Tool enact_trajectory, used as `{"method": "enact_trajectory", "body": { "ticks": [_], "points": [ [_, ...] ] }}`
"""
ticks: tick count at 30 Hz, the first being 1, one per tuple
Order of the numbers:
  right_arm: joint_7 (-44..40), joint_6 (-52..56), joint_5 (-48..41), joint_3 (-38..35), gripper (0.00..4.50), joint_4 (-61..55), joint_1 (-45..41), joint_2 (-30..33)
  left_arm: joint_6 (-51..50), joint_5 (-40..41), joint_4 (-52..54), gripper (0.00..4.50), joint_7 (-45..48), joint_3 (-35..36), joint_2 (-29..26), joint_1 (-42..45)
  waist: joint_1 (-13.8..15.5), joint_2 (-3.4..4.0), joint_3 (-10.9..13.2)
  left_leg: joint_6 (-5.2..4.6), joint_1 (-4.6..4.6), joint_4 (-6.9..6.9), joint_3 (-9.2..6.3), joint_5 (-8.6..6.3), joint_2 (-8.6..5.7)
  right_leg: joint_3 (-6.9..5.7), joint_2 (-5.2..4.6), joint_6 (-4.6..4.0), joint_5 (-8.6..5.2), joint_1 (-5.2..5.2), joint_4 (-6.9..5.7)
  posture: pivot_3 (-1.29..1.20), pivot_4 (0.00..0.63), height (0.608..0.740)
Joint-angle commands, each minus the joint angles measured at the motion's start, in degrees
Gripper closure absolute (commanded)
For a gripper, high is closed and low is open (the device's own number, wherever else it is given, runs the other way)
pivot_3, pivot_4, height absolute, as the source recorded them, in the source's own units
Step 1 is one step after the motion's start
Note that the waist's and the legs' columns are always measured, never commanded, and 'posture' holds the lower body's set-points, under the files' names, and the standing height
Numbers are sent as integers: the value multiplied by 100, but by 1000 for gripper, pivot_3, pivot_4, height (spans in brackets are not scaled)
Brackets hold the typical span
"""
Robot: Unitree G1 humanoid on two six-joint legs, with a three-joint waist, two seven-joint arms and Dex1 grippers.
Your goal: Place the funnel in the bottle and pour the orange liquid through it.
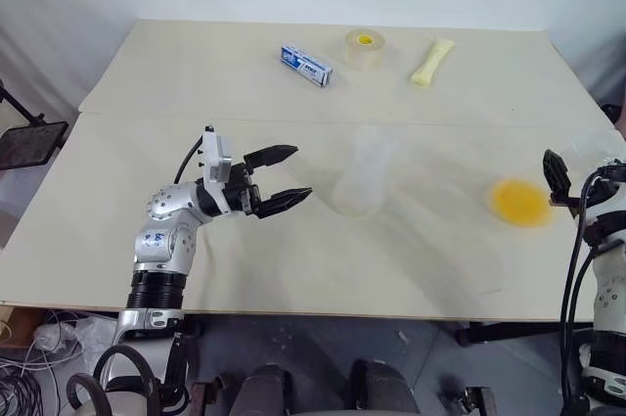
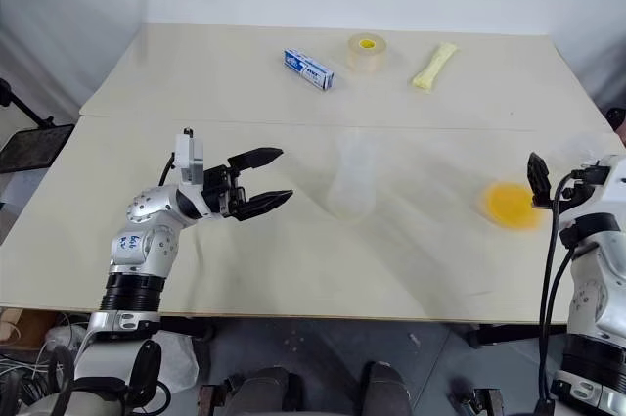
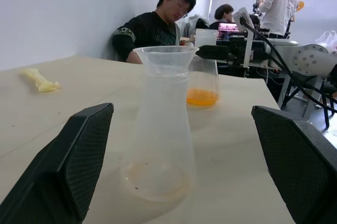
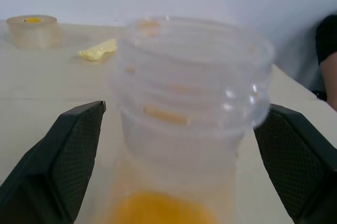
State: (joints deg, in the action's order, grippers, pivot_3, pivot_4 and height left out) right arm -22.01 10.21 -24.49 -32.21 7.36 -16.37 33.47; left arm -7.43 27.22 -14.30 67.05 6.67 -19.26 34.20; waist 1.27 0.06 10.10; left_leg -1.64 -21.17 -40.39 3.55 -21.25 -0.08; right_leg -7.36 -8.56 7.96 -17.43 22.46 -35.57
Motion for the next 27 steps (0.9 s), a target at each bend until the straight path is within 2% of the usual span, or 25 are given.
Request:
{"method": "enact_trajectory", "body": {
  "ticks": [1,6,9,13,17,23,27],
  "points": [
    [-80,-227,-41,-129,0,-29,-103,164,62,151,207,31,-15,28,-18,-28,0,0,0,0,0,0,0,0,0,0,0,0,0,0,1,0,150,740],
    [-22,-125,-13,-84,0,2,-153,162,81,151,165,31,3,28,-13,-10,-2,0,0,0,0,0,0,0,1,-1,0,0,0,0,1,0,150,740],
    [52,-2,-28,-78,607,-42,-136,145,78,149,155,0,6,24,-10,-8,-2,0,0,0,0,0,0,0,1,-1,0,0,0,0,1,0,150,740],
    [120,50,-53,-66,1961,-242,-96,99,98,147,91,0,26,30,-4,17,0,0,0,0,0,0,-1,0,2,0,0,0,0,0,1,0,150,740],
    [214,179,-87,54,2030,-926,-74,70,108,183,-1,0,132,50,-13,32,-2,1,0,0,-3,0,-1,0,1,0,0,0,0,2,2,0,150,740],
    [456,822,611,868,2030,-2197,-143,396,258,229,-368,0,466,110,-100,137,-16,3,-1,0,-2,6,-4,0,6,0,2,0,0,9,2,0,150,740],
    [653,1158,1432,1791,2030,-2848,-421,559,408,215,-723,0,692,130,-137,291,-8,3,0,0,-4,6,-1,0,4,0,1,0,0,11,5,0,150,740]
  ]
}}
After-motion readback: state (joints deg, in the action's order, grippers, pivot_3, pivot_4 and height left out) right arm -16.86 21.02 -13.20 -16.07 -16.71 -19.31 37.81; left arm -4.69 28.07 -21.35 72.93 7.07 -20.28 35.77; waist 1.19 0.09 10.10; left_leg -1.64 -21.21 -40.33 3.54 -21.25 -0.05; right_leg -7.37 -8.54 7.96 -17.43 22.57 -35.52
